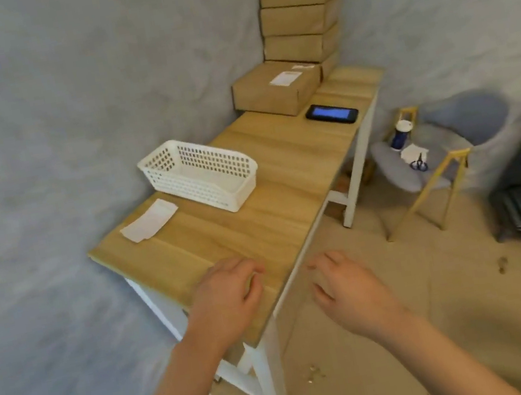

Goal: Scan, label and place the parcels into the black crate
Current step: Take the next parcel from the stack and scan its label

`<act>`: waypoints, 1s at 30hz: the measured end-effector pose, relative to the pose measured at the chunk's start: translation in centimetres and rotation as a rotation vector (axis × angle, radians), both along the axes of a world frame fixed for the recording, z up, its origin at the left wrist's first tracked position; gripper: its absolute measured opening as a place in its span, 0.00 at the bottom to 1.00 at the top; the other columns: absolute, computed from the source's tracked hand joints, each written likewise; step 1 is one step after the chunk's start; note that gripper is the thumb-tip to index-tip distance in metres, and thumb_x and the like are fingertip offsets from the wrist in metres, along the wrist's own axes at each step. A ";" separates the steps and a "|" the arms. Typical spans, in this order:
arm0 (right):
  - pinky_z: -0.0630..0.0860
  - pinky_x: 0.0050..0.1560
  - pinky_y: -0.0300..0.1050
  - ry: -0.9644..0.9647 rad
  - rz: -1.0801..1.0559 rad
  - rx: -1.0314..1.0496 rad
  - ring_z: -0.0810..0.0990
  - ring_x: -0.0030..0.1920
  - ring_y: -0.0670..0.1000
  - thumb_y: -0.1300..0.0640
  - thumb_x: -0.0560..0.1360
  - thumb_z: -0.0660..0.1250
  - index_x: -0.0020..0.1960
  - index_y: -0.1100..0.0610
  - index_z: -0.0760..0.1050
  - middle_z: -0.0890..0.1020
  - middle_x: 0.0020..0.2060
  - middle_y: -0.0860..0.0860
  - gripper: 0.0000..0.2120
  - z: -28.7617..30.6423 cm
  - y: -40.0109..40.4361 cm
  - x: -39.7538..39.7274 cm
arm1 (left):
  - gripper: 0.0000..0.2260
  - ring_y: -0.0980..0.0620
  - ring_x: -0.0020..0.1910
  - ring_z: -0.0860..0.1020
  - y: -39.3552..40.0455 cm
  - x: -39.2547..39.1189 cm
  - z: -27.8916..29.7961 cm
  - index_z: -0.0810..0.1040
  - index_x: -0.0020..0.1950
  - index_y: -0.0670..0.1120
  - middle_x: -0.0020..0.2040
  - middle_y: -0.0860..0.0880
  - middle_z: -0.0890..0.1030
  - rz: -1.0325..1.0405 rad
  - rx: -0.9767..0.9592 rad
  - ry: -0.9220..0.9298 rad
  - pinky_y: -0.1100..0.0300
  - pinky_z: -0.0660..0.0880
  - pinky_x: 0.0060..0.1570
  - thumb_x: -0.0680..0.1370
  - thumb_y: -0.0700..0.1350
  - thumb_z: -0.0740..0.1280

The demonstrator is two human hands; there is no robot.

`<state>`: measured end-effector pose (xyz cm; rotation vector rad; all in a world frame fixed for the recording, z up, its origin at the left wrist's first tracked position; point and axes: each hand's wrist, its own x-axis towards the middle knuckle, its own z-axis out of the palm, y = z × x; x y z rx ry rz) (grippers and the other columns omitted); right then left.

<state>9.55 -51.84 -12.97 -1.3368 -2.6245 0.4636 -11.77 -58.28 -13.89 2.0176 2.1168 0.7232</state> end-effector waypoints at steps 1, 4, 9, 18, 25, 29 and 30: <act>0.64 0.67 0.42 -0.001 -0.031 -0.012 0.69 0.67 0.50 0.49 0.81 0.57 0.70 0.50 0.68 0.72 0.67 0.47 0.18 0.0 1.5 0.7 | 0.13 0.59 0.52 0.75 2.1 0.5 -0.1 0.80 0.58 0.55 0.54 0.59 0.80 -0.030 -0.011 -0.008 0.66 0.69 0.46 0.80 0.52 0.58; 0.65 0.67 0.41 0.013 -0.122 -0.023 0.70 0.66 0.49 0.49 0.81 0.58 0.69 0.49 0.69 0.73 0.65 0.46 0.17 0.0 5.7 2.8 | 0.10 0.62 0.51 0.73 7.9 2.0 -0.3 0.80 0.59 0.56 0.54 0.61 0.79 -0.154 -0.040 -0.069 0.67 0.71 0.48 0.80 0.49 0.61; 0.66 0.66 0.42 0.006 -0.244 -0.037 0.70 0.66 0.49 0.49 0.81 0.59 0.69 0.50 0.69 0.74 0.65 0.47 0.18 -0.7 13.0 6.5 | 0.10 0.61 0.54 0.75 17.6 4.4 -0.2 0.78 0.60 0.57 0.55 0.62 0.78 -0.230 -0.057 -0.041 0.61 0.74 0.51 0.81 0.49 0.61; 0.66 0.61 0.42 -0.028 -0.251 0.014 0.72 0.63 0.51 0.49 0.81 0.60 0.69 0.50 0.70 0.75 0.62 0.47 0.18 -1.4 30.9 12.5 | 0.10 0.57 0.52 0.77 34.9 8.9 -1.0 0.80 0.56 0.55 0.52 0.59 0.81 -0.207 0.005 0.144 0.58 0.76 0.50 0.79 0.49 0.61; 0.69 0.65 0.45 -0.006 -0.125 0.005 0.71 0.65 0.48 0.48 0.80 0.59 0.68 0.47 0.70 0.75 0.62 0.45 0.17 -0.7 46.2 15.5 | 0.12 0.60 0.55 0.74 46.0 11.1 -1.2 0.76 0.62 0.57 0.58 0.61 0.76 -0.072 -0.088 0.063 0.61 0.74 0.54 0.80 0.51 0.60; 0.68 0.66 0.43 0.024 -0.056 -0.004 0.71 0.65 0.47 0.48 0.81 0.59 0.69 0.47 0.70 0.74 0.64 0.44 0.17 -0.1 53.7 14.7 | 0.13 0.61 0.57 0.74 50.6 9.8 -1.3 0.75 0.63 0.58 0.61 0.61 0.75 0.013 -0.103 0.017 0.59 0.75 0.59 0.80 0.53 0.58; 0.69 0.66 0.43 0.040 -0.039 -0.005 0.71 0.65 0.47 0.48 0.81 0.59 0.68 0.47 0.70 0.74 0.63 0.44 0.17 -0.1 55.5 14.1 | 0.14 0.60 0.57 0.75 51.7 9.4 -1.3 0.75 0.63 0.58 0.60 0.61 0.76 0.040 -0.093 0.003 0.57 0.76 0.58 0.80 0.55 0.57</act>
